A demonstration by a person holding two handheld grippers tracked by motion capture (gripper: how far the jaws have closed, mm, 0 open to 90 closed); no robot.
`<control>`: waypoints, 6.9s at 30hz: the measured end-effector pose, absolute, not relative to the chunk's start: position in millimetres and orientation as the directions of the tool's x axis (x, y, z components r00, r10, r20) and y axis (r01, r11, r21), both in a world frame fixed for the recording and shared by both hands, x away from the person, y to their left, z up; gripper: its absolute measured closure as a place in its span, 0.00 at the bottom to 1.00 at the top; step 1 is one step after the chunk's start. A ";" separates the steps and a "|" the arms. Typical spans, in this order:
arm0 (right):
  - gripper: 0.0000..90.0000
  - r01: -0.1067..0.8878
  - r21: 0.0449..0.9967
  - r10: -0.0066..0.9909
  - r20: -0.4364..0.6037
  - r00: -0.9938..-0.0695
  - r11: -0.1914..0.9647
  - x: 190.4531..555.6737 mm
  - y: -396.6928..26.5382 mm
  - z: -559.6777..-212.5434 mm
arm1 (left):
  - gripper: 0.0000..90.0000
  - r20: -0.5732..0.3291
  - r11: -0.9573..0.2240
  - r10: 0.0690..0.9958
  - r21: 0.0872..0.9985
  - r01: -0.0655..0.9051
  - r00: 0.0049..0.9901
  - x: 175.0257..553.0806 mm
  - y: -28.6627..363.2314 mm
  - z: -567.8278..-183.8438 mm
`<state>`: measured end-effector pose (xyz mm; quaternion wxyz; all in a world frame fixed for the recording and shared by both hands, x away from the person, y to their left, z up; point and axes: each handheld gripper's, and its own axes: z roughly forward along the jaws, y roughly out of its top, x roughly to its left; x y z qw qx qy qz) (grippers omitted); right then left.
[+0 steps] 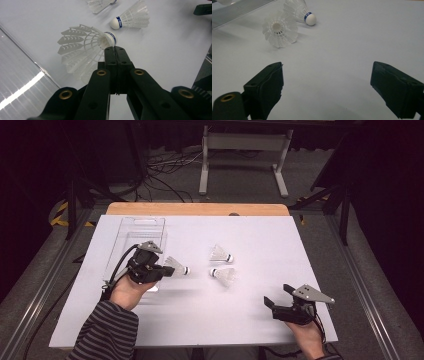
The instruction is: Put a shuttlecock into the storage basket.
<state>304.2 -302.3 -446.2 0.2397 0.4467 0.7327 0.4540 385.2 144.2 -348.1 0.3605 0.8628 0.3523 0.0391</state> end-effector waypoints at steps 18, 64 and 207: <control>0.13 0.437 0.880 0.873 0.055 -0.485 0.187 304.1 -302.5 -446.2 | 1.00 -0.175 -0.448 0.682 0.667 0.595 0.710 391.6 163.6 -338.3; 0.13 0.441 0.878 0.873 0.061 -0.484 0.184 304.7 -302.3 -446.7 | 1.00 -0.159 -0.315 0.811 0.691 0.650 0.563 413.4 212.8 -339.4; 0.13 0.438 0.878 0.869 0.055 -0.491 0.192 305.3 -301.5 -446.7 | 0.43 -0.141 -0.274 0.879 0.631 0.726 0.455 441.1 213.8 -380.2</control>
